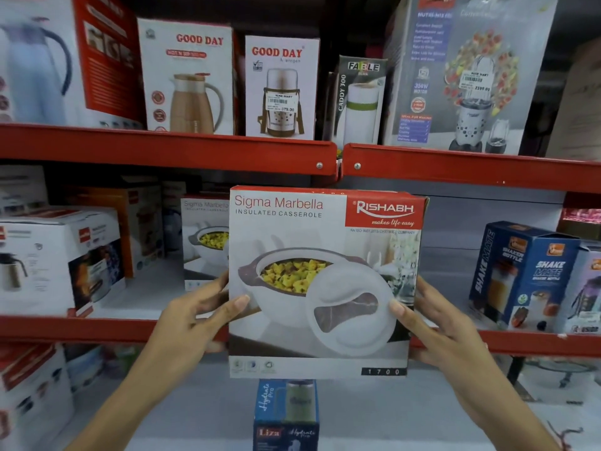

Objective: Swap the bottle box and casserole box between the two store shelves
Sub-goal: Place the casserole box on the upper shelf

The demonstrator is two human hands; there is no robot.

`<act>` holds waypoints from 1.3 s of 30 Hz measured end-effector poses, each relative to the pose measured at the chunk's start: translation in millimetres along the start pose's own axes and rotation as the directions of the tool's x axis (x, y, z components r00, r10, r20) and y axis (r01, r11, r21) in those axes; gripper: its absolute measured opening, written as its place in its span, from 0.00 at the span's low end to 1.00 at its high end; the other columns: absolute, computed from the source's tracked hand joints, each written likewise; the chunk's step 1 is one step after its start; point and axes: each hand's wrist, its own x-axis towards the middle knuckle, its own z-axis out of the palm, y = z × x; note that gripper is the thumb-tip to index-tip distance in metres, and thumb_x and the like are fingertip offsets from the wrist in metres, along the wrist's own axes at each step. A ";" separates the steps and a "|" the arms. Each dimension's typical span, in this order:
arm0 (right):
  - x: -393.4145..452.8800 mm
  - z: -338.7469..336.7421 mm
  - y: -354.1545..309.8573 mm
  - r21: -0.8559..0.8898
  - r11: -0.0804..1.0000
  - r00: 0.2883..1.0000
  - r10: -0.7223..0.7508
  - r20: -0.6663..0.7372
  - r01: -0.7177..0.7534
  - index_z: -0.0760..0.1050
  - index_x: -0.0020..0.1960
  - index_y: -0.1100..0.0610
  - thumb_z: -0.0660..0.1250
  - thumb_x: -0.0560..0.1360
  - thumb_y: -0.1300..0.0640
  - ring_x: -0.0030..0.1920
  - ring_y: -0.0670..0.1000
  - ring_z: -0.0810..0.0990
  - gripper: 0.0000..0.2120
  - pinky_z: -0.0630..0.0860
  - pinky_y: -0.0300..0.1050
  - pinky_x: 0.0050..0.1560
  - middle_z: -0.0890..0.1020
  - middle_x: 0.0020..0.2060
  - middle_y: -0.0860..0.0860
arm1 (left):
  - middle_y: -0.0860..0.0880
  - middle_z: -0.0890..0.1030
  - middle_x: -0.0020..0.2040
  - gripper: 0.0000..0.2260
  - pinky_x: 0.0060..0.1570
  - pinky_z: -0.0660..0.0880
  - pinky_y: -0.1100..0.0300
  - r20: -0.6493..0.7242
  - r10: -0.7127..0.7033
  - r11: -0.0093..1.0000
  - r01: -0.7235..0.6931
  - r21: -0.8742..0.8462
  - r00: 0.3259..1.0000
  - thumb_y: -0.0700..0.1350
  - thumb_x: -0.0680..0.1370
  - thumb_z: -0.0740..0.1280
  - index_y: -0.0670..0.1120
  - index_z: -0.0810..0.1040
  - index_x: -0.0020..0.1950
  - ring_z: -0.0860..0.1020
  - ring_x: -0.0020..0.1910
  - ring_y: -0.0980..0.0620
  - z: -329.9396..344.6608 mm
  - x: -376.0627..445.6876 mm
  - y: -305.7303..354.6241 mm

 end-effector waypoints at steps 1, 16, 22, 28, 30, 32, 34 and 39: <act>-0.8 3.4 -1.6 -0.004 1.000 1.000 0.008 0.001 -0.008 0.72 0.56 0.23 0.70 0.68 0.44 0.54 0.31 0.80 0.21 0.80 0.33 0.39 0.82 0.54 0.28 | 0.61 0.85 0.53 0.22 0.46 0.83 0.46 -0.001 0.002 1.000 -0.002 0.006 1.000 0.60 0.67 0.68 0.67 0.74 0.62 0.81 0.56 0.62 -3.3 -0.9 -0.7; 61.8 111.4 33.4 -0.005 1.000 0.999 -0.025 -0.041 0.025 0.67 0.71 0.41 0.70 0.73 0.50 0.58 0.31 0.76 0.28 0.78 0.38 0.60 0.77 0.66 0.38 | 0.69 0.84 0.47 0.18 0.37 0.81 0.68 -0.108 0.057 0.997 -0.050 0.065 0.993 0.57 0.71 0.67 0.68 0.74 0.60 0.82 0.50 0.67 -80.3 52.8 -59.1; 101.4 155.5 54.8 -0.024 0.999 1.000 -0.026 -0.014 0.026 0.63 0.75 0.47 0.69 0.75 0.52 0.69 0.44 0.73 0.31 0.72 0.51 0.69 0.75 0.68 0.41 | 0.71 0.83 0.42 0.17 0.35 0.81 0.67 -0.156 0.045 0.995 -0.031 0.095 0.987 0.55 0.72 0.66 0.68 0.72 0.60 0.81 0.46 0.71 -115.2 81.4 -87.7; 112.4 180.9 69.8 -0.041 0.999 1.000 0.013 -0.019 -0.014 0.63 0.75 0.44 0.69 0.75 0.50 0.71 0.46 0.69 0.31 0.69 0.59 0.71 0.74 0.68 0.39 | 0.66 0.84 0.45 0.17 0.40 0.82 0.61 -0.159 0.021 0.992 0.000 0.129 0.987 0.45 0.78 0.65 0.67 0.71 0.60 0.81 0.46 0.69 -129.6 99.9 -113.3; 114.1 186.1 73.4 -0.038 0.999 0.999 0.015 -0.036 -0.016 0.63 0.75 0.45 0.69 0.76 0.52 0.73 0.48 0.68 0.30 0.68 0.61 0.71 0.72 0.71 0.44 | 0.71 0.83 0.40 0.18 0.35 0.81 0.67 -0.161 0.015 0.990 0.008 0.138 0.987 0.45 0.78 0.65 0.70 0.71 0.57 0.80 0.44 0.72 -132.0 101.2 -119.3; 114.2 189.5 75.2 -0.039 0.999 0.999 0.013 -0.033 -0.014 0.63 0.75 0.46 0.69 0.76 0.52 0.73 0.48 0.68 0.30 0.68 0.62 0.71 0.72 0.72 0.44 | 0.73 0.82 0.38 0.19 0.33 0.80 0.70 -0.175 0.003 0.991 0.021 0.135 0.985 0.45 0.78 0.66 0.71 0.71 0.56 0.79 0.44 0.74 -134.2 100.9 -126.3; 113.9 192.2 77.4 -0.049 0.998 0.999 0.024 -0.026 -0.025 0.63 0.76 0.45 0.68 0.76 0.52 0.73 0.49 0.67 0.30 0.68 0.63 0.71 0.71 0.72 0.44 | 0.73 0.82 0.39 0.19 0.35 0.80 0.70 -0.182 -0.006 0.991 0.030 0.132 0.983 0.45 0.77 0.66 0.72 0.71 0.56 0.79 0.44 0.74 -135.8 100.5 -132.9; 113.0 191.0 79.7 -0.048 0.999 1.000 0.018 -0.020 -0.019 0.61 0.76 0.46 0.67 0.77 0.52 0.74 0.51 0.66 0.30 0.68 0.63 0.71 0.70 0.74 0.45 | 0.71 0.84 0.39 0.19 0.36 0.80 0.71 -0.189 -0.008 0.993 0.030 0.114 0.982 0.45 0.77 0.67 0.67 0.71 0.60 0.80 0.44 0.72 -134.8 101.5 -137.4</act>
